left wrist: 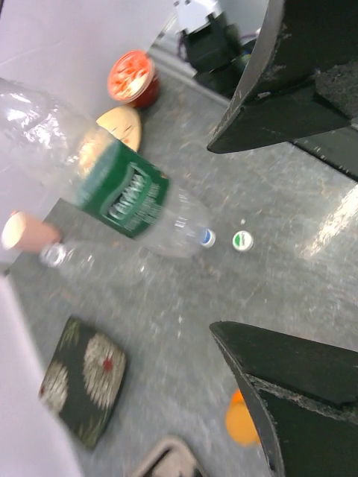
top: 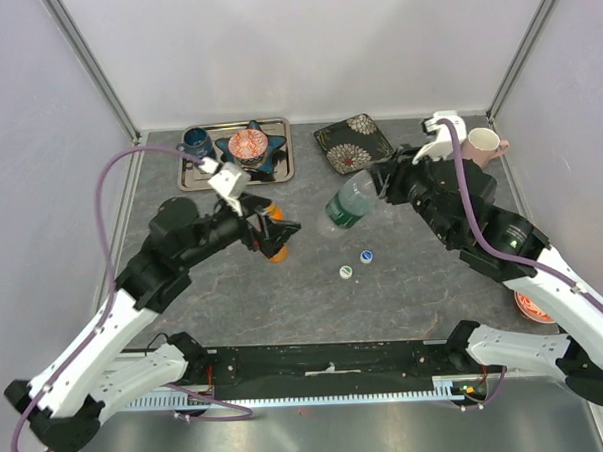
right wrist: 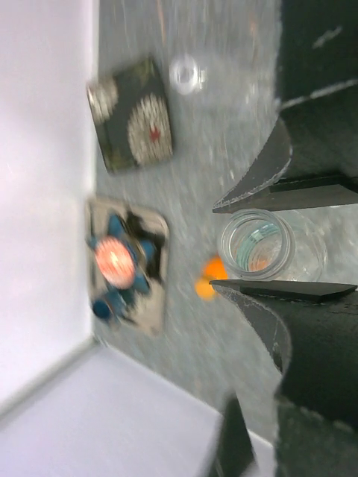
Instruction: Unscrew the bottle caps
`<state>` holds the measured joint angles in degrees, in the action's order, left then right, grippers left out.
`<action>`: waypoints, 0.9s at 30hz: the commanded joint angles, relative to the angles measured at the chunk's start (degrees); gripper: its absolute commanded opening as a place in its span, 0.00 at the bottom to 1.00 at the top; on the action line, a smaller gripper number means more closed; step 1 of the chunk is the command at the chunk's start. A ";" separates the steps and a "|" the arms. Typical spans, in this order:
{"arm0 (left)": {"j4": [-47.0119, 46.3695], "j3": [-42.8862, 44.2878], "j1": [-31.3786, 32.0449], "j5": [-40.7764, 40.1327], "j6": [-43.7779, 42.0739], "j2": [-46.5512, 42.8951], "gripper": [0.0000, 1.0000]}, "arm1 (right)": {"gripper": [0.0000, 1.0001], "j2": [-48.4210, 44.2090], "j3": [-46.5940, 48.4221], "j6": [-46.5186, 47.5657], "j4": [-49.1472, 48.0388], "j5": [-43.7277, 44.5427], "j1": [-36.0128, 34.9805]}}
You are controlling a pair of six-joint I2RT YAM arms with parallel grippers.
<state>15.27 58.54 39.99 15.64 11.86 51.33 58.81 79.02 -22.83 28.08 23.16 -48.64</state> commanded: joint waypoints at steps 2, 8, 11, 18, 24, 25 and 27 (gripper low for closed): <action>0.64 -3.60 -0.09 -15.45 -2.36 -10.01 0.99 | 0.00 -0.89 3.15 6.30 1.81 29.26 -0.05; -2.26 -7.47 -0.08 -16.61 -1.75 -16.00 0.99 | 0.00 3.76 3.07 13.06 0.84 47.13 1.00; -2.35 -8.09 -0.08 -15.90 -0.70 -16.44 0.99 | 0.00 5.09 2.19 13.60 -0.04 52.42 2.32; -2.09 -9.32 -0.08 -14.60 1.85 -15.91 0.99 | 0.00 8.86 0.87 7.10 -1.53 56.47 9.43; -1.64 -10.55 -0.08 -14.67 2.82 -16.35 0.99 | 0.00 15.19 0.43 0.16 -1.80 49.28 18.90; -1.64 -10.64 -0.08 -14.76 2.91 -16.35 0.99 | 0.00 17.29 0.34 -1.06 -1.71 47.44 20.15; -1.56 -10.73 -0.08 -14.85 3.00 -15.83 0.99 | 0.00 19.84 0.08 -4.39 -1.62 44.61 23.57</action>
<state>14.81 48.14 39.94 1.48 12.86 35.24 74.43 79.99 -19.90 27.24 73.12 -30.59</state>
